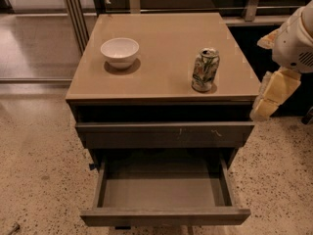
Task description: Place 7up can into middle drawer
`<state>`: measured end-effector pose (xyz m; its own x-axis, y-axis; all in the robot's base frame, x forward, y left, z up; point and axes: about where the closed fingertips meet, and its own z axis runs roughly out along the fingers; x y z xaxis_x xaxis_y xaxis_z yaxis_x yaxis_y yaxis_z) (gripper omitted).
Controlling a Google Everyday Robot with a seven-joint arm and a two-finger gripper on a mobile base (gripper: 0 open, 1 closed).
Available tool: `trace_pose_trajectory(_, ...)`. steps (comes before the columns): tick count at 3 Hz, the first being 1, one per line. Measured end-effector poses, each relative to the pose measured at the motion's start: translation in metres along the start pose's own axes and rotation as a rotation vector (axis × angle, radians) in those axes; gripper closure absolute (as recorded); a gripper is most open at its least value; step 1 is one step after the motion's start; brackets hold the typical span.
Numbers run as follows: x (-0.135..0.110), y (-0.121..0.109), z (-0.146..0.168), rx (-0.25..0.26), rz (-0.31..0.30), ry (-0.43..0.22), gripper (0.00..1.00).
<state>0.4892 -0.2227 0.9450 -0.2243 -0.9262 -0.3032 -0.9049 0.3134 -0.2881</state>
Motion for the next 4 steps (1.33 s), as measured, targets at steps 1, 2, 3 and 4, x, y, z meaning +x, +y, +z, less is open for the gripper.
trace_pose_trajectory(1,-0.012,-0.031,0.035,0.015,0.024,-0.092,0.00)
trace_pose_trajectory(2,-0.033,-0.068,0.064,0.022,0.060,-0.229,0.00)
trace_pose_trajectory(3,-0.052,-0.095,0.085,0.014,0.100,-0.346,0.00)
trace_pose_trajectory(4,-0.070,-0.107,0.102,-0.012,0.122,-0.420,0.00)
